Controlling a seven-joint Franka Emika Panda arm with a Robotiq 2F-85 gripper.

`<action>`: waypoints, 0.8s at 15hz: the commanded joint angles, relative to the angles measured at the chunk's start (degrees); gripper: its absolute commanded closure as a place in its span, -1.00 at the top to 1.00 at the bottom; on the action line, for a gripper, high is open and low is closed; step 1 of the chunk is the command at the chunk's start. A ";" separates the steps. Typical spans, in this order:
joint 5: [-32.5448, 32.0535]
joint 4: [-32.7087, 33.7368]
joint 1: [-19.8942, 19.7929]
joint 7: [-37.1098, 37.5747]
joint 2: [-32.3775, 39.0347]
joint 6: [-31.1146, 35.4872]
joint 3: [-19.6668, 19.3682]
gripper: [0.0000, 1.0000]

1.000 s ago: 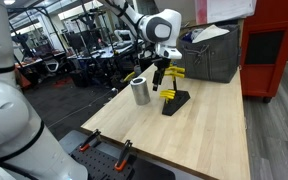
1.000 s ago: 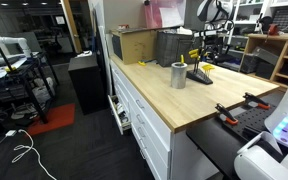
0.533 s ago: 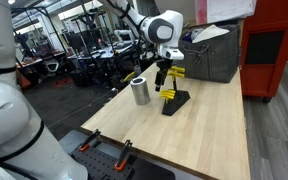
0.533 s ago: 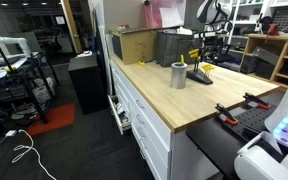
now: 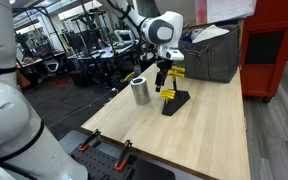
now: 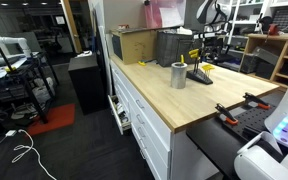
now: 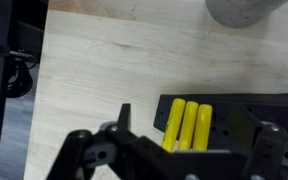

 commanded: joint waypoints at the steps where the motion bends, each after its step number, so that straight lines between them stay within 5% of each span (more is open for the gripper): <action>1: -0.70 2.19 0.08 2.32 1.70 1.42 -0.92 1.00; 12: -1.40 5.13 0.44 6.83 4.82 3.24 -1.41 1.00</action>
